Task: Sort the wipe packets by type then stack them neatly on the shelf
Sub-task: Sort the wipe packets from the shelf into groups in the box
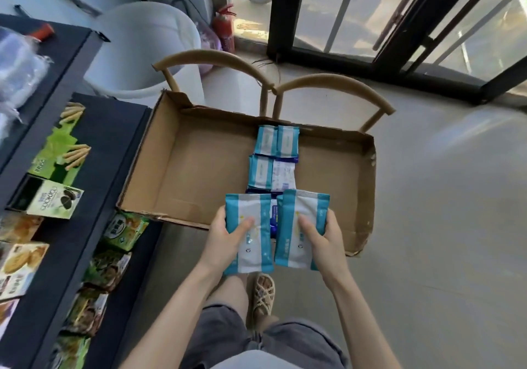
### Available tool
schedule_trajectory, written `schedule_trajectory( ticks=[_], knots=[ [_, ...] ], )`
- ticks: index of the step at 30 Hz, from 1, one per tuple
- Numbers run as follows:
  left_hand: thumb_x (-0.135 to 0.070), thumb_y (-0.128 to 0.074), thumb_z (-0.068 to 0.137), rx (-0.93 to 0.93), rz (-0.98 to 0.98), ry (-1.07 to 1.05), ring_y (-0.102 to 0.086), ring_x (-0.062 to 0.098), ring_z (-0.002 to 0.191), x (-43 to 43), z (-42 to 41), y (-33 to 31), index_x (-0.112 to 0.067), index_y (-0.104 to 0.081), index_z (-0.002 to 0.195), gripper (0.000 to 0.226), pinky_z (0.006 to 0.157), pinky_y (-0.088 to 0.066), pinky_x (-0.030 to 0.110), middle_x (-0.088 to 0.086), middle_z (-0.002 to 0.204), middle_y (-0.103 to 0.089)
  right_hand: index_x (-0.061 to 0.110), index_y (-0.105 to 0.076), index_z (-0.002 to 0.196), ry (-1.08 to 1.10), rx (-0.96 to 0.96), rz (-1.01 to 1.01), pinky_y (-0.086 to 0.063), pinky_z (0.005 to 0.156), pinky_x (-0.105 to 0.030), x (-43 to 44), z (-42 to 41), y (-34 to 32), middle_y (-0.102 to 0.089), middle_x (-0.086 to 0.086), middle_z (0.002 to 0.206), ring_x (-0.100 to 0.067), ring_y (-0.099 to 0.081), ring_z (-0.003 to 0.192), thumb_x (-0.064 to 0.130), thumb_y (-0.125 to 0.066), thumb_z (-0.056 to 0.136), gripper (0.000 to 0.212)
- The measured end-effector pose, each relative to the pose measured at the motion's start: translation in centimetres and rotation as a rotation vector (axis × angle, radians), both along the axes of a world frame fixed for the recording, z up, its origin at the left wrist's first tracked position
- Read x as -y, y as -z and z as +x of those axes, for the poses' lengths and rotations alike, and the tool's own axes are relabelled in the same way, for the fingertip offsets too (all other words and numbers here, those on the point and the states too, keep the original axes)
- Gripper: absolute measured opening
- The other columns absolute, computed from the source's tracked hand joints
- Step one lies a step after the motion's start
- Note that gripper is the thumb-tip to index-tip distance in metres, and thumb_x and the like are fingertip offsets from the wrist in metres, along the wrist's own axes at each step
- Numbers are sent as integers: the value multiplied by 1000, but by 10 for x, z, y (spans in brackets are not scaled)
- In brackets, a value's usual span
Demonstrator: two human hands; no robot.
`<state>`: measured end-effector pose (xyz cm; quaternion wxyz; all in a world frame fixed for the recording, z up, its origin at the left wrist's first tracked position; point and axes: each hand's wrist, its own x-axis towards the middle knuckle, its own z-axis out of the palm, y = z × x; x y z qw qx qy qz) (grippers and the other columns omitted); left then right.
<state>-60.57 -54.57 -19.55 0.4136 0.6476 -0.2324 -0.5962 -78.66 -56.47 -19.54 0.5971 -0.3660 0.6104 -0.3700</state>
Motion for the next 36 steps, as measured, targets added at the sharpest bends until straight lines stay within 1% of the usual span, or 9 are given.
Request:
schedule_trajectory(
  ticks=[5,9,15,23,26,28,31,34,36],
  knots=[
    [-15,-65,88,25,75,37,-69,16,90,68,17,42,-15,-52,115,31,73,-58,34,3,105,-68,11,-51,117,37,-26,90,-55,75,-24,62,19,40,-64,-4,109,-13,-65,95,15,-59,92,26],
    [-14,-63,89,1,197,70,-68,20,93,113,25,92,-20,-52,109,23,78,-57,39,4,106,-67,20,-50,111,69,-71,194,-55,84,-35,99,29,86,-62,-3,111,-16,-64,100,17,-60,92,21],
    [-15,-66,88,65,338,127,-64,4,85,146,19,176,-18,-52,107,24,65,-53,16,-7,98,-64,15,-49,114,105,-139,352,-52,86,-34,126,35,172,-61,0,111,-17,-62,105,17,-62,91,26],
    [-7,-67,85,27,497,103,-65,5,85,141,10,280,-14,-53,108,28,65,-55,18,-2,101,-66,17,-51,108,138,-70,503,-55,83,-32,124,30,278,-65,-6,112,-21,-65,103,10,-64,90,23],
    [-5,-67,85,56,493,115,-64,-6,78,133,4,303,-13,-54,107,27,62,-52,12,-7,96,-65,21,-52,107,95,-103,497,-54,84,-31,114,30,304,-64,-2,109,-17,-64,101,14,-65,89,23],
    [-5,-70,82,140,449,115,-64,-3,80,125,2,316,-15,-55,104,28,68,-51,13,-9,94,-64,23,-54,108,40,-255,466,-46,96,-36,105,32,317,-54,-1,113,-14,-54,107,25,-65,87,24],
    [-12,-75,78,373,392,128,-56,13,97,112,-5,329,-16,-55,112,40,88,-45,23,-1,108,-57,19,-44,133,-60,-557,424,-25,103,-29,96,35,324,-36,0,124,-8,-30,112,44,-58,81,60],
    [-18,-72,81,517,347,178,-40,9,111,106,-10,335,-15,-47,132,57,102,-31,23,-3,120,-40,22,-22,148,-115,-550,409,-16,106,-30,91,35,325,-28,1,146,-10,-24,131,50,-52,81,79],
    [-29,-65,84,433,315,233,-39,9,122,103,-10,341,-19,-39,140,62,109,-31,32,-2,131,-45,22,-13,151,-153,-513,422,-14,112,-35,90,34,328,-25,4,154,-13,-21,139,52,-47,84,81]
  ],
)
